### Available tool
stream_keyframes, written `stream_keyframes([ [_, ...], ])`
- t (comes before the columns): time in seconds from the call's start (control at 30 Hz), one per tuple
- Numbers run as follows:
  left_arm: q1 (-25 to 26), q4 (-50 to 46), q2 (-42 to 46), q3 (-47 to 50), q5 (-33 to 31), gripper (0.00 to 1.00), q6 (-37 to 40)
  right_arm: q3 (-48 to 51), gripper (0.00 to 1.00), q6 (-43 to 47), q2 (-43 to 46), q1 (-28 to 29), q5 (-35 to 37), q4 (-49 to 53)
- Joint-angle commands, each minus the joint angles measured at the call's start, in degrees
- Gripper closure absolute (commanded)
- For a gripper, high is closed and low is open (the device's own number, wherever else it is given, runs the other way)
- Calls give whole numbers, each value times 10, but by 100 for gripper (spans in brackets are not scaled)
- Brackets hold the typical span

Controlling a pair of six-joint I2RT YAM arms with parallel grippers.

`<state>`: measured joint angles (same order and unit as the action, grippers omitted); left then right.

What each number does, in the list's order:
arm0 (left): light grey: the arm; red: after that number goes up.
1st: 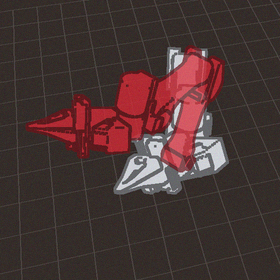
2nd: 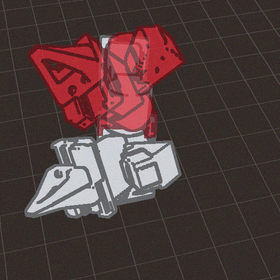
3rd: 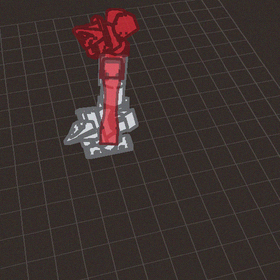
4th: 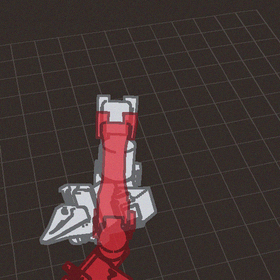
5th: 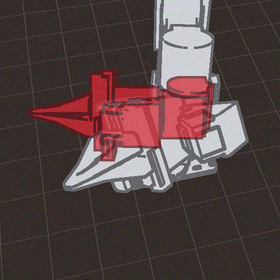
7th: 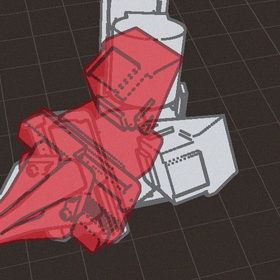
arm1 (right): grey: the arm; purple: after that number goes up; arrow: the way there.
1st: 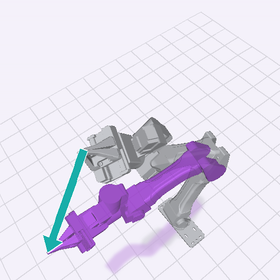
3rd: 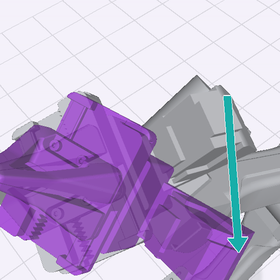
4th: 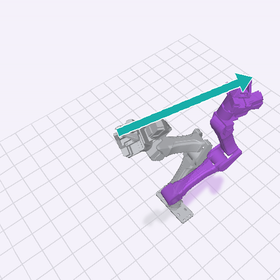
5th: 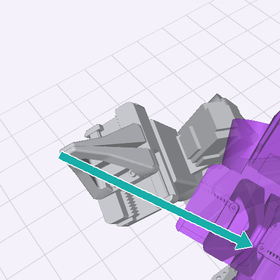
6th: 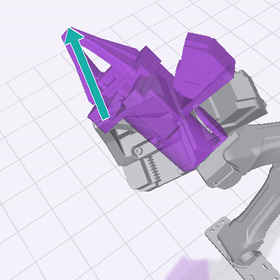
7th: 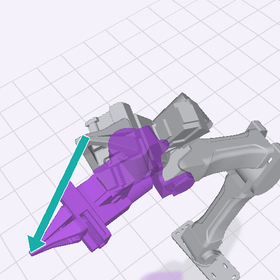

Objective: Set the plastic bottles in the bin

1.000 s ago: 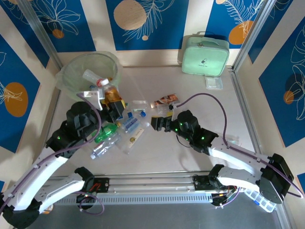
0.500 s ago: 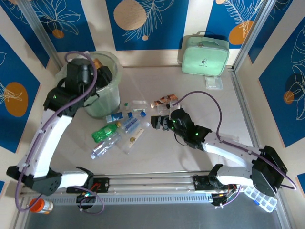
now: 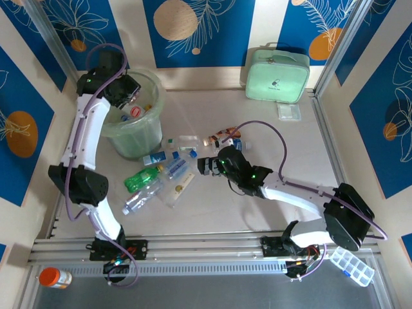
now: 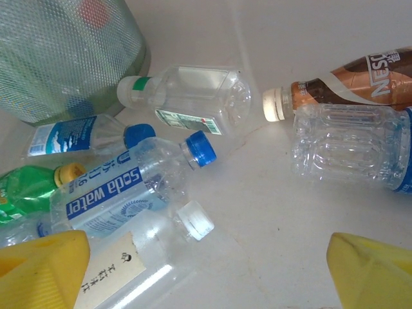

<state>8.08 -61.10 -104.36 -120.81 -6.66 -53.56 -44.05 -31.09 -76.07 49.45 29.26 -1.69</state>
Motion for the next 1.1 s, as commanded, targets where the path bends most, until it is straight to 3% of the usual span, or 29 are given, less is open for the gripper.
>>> stream_keyframes([
  [0.0,-3,-31,-18,-4,42,96,-30,-27,5,-8,-18,6,21,13],
  [0.13,-3,-9,-23,33,54,92,-36,-42,5,-10,-43,10,21,21],
  [0.37,-3,-14,-45,58,70,69,-37,-70,5,-8,-87,24,36,37],
  [0.47,-3,-39,-65,45,59,48,-36,-75,5,-7,-96,29,44,39],
  [0.83,-4,-86,-91,-16,73,4,-25,-73,5,1,-89,36,52,34],
  [1.07,-4,-125,-64,-68,69,1,-24,-74,5,4,-87,40,56,35],
])
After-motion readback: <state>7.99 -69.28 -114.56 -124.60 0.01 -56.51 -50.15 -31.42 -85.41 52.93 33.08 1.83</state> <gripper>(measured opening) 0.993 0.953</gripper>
